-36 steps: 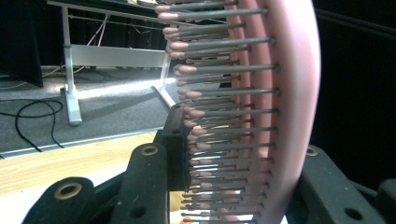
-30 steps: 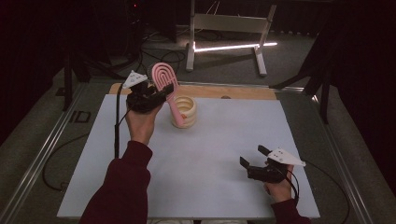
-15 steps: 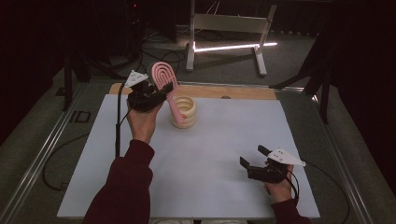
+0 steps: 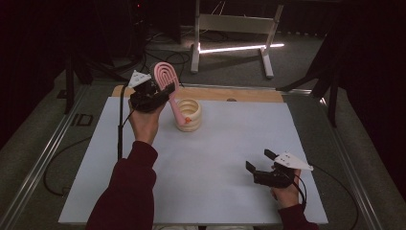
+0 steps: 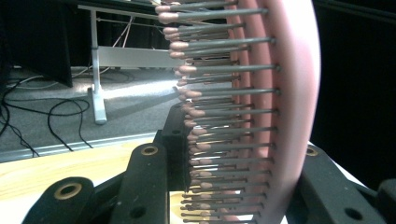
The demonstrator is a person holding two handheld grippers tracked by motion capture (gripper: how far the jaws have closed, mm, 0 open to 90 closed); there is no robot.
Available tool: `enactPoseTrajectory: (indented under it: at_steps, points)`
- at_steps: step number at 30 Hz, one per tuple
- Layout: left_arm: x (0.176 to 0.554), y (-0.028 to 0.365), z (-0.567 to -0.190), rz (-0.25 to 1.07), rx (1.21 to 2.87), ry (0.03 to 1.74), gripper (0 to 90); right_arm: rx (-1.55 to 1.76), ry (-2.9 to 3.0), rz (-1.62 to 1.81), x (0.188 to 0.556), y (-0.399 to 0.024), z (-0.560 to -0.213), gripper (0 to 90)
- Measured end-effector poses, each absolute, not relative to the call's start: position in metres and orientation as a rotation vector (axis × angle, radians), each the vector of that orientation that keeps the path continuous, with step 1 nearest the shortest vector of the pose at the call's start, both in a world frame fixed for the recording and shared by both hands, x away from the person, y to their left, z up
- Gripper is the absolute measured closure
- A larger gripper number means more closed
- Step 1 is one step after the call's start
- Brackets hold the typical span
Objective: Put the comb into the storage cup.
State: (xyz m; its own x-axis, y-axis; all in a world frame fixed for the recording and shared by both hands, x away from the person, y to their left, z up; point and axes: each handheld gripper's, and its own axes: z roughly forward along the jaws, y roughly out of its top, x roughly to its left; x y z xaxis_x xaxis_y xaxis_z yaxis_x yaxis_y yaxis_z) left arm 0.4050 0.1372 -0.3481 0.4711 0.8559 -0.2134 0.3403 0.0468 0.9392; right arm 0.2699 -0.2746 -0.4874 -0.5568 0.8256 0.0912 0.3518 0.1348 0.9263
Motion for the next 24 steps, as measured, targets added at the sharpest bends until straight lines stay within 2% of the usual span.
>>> enactPoseTrajectory:
  at_steps: [24]
  points:
    - [0.419,0.131,-0.34,0.565,1.519,1.097,64.7,1.138,1.967,1.429,0.27,-0.276,-0.487,9.1]
